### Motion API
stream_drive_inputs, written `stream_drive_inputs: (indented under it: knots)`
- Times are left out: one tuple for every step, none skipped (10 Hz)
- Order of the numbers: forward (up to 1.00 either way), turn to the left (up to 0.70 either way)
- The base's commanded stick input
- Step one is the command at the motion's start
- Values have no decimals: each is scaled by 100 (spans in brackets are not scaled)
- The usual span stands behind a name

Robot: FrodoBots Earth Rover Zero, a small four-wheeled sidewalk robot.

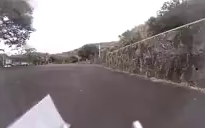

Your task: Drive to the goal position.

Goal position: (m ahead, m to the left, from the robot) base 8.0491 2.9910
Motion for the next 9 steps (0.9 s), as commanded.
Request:
stream_drive_inputs:
  knots:
    - [100,0]
    - [100,0]
    - [100,0]
    - [100,0]
    - [100,0]
    - [100,0]
    - [100,0]
    - [100,0]
    - [100,0]
